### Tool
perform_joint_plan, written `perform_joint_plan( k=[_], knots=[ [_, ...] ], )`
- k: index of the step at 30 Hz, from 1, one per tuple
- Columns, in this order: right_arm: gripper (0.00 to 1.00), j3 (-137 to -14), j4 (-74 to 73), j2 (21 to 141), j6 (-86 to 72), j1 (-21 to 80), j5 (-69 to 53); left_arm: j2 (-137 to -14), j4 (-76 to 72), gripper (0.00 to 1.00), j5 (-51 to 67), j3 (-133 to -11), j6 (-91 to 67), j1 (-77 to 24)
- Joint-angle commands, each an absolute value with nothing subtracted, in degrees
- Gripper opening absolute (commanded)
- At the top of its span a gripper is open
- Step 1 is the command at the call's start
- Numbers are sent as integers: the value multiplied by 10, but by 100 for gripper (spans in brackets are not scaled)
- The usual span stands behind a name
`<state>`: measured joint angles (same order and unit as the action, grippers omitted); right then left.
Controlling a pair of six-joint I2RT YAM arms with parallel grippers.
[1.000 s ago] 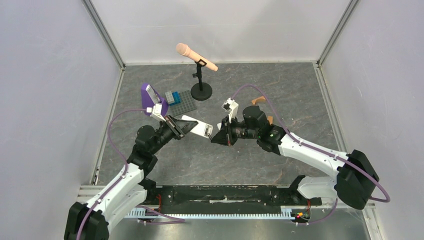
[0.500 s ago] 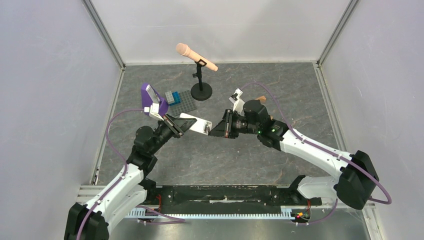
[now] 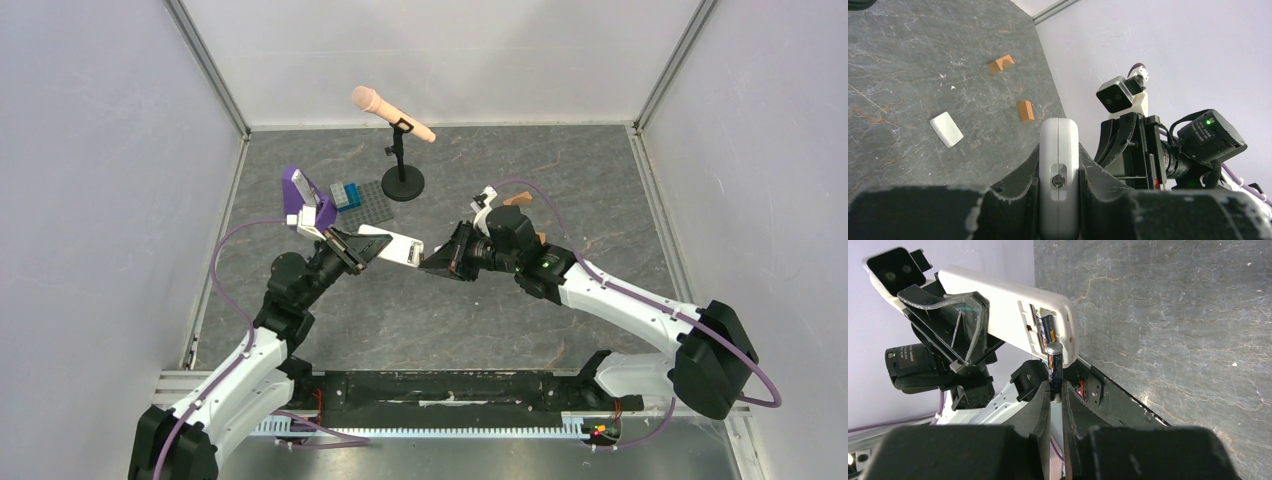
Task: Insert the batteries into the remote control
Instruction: Load the battery into the remote control.
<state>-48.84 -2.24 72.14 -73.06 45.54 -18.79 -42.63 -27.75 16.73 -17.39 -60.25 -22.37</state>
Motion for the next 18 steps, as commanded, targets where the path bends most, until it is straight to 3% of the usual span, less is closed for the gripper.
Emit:
perform_joint_plan(
  k=[1,18],
  knots=[
    [9,-494,-4,727,-746,458,-172,-423,-324,2,170,-168,-620,-225],
    [10,-514,4,765,-754,458,-162,-417,-329,2,189,-159,-621,-225]
  ],
)
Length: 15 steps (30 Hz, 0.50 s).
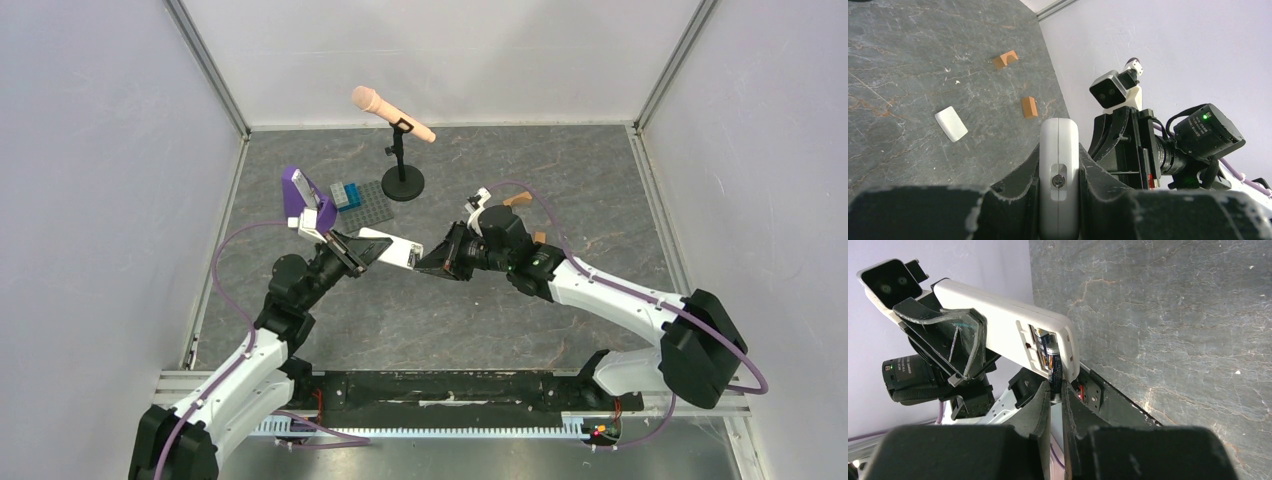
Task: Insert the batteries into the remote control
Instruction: Load the battery into the remote control.
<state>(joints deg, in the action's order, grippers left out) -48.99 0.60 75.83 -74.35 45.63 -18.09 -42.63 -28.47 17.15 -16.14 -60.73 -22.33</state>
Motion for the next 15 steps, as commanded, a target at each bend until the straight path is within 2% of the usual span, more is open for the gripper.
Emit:
perform_joint_plan(
  k=[1,12,15],
  knots=[
    [10,-513,1,763,-757,458,-156,-415,-328,2,187,-159,-622,-224],
    [13,-515,-15,778,-791,457,-146,-399,-316,2,189,-158,-626,-224],
    [17,-528,-22,786,-796,457,-149,-396,-317,2,189,-156,-626,-225]
  ],
)
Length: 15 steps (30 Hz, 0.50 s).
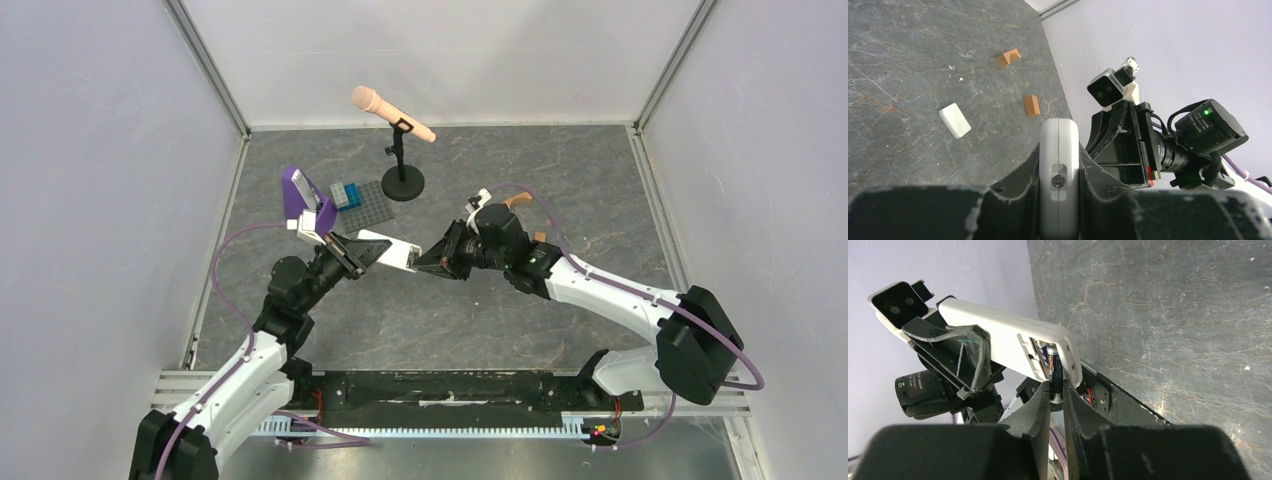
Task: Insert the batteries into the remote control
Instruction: Load the battery into the remote control.
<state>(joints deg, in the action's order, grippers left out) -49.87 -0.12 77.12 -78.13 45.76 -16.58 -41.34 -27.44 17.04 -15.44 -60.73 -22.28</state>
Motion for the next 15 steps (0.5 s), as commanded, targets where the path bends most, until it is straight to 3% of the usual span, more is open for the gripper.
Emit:
perform_joint_plan(
  k=[1,15],
  knots=[
    [19,-532,-25,787,-798,457,-149,-395,-317,2,189,-156,-626,-225],
    [29,-554,-47,794,-814,456,-162,-395,-271,2,150,-168,-649,-224]
  ],
)
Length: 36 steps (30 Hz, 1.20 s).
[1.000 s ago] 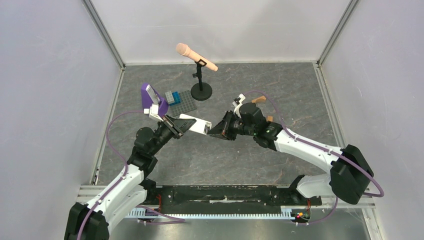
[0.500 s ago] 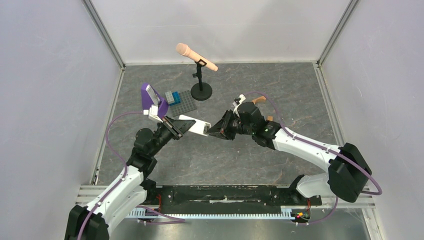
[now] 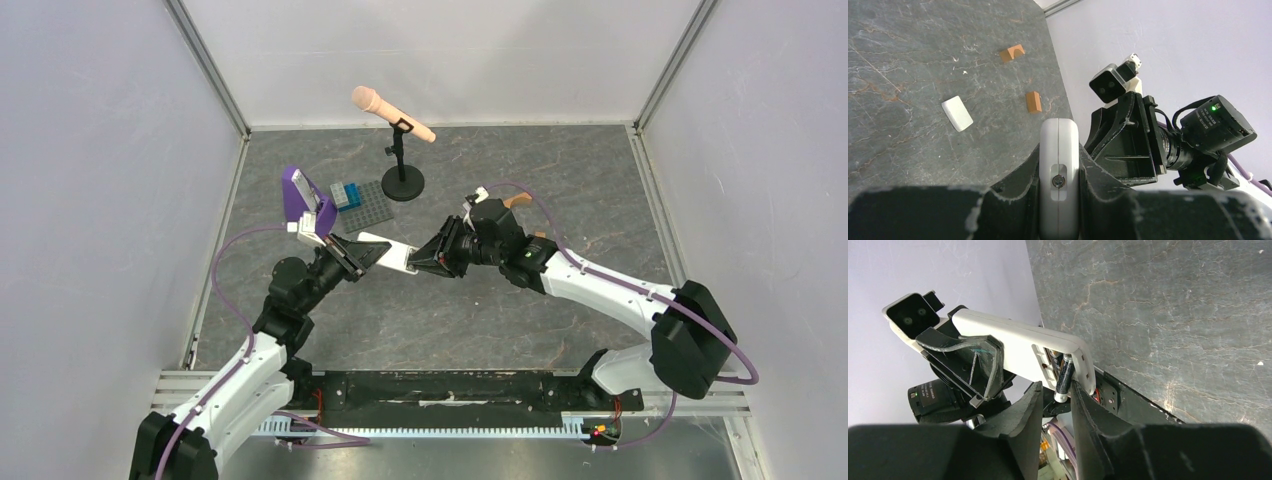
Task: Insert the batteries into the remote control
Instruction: Load the battery into the remote control.
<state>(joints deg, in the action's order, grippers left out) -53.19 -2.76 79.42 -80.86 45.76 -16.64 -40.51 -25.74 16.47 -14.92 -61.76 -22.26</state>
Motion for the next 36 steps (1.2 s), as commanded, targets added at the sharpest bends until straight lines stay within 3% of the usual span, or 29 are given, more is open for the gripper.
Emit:
perform_joint_plan(
  k=[1,15,21,28,32,36],
  knots=[
    [30,-554,-49,792,-812,457,-162,-395,-264,2,146,-170,-649,-224],
    [44,-538,-77,739,-778,445,-167,-419,-191,2,145,-212,-647,-224],
    [60,-546,-94,715,-672,428,-161,-425,-161,2,178,-229,-632,-223],
    [95,-586,-115,727,-472,427,-155,-445,-119,2,246,-268,-626,-224],
    [96,-597,-116,742,-449,426,-182,-467,-93,2,300,-298,-619,-223],
    [88,-590,-118,754,-448,427,-206,-486,-76,2,331,-314,-625,-223]
  ],
)
